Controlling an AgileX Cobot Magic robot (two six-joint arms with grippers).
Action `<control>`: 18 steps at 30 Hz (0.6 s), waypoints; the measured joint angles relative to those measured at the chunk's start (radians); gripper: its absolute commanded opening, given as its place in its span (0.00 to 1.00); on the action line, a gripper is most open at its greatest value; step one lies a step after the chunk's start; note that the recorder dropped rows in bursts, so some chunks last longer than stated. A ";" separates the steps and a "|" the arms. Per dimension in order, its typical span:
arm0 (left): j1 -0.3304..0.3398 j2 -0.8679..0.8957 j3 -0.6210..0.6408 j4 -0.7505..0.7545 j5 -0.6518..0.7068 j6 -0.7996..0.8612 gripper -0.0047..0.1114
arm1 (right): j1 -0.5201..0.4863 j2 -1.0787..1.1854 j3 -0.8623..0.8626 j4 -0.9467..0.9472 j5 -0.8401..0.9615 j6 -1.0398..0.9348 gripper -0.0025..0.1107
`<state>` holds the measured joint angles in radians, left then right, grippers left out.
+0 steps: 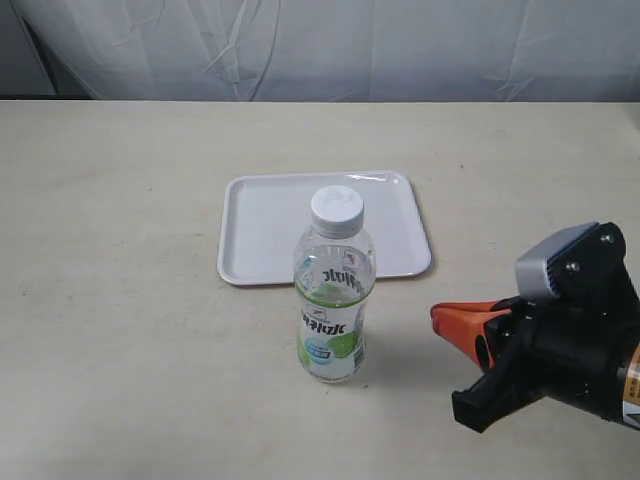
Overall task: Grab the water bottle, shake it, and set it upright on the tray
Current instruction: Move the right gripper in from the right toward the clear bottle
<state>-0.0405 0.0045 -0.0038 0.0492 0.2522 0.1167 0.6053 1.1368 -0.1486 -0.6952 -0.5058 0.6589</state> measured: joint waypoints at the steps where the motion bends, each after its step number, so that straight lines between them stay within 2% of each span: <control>1: 0.000 0.000 0.000 0.000 0.000 0.000 0.04 | 0.010 0.000 0.000 0.015 -0.014 -0.020 0.02; 9: 0.000 0.000 0.000 0.000 0.000 0.000 0.04 | 0.044 0.000 0.000 0.034 -0.181 -0.032 0.02; 18: 0.000 0.000 0.000 0.000 0.000 0.000 0.04 | 0.044 0.002 0.000 0.026 -0.150 -0.001 0.02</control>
<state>-0.0405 0.0045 -0.0038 0.0492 0.2522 0.1167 0.6495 1.1389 -0.1486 -0.6692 -0.6562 0.6583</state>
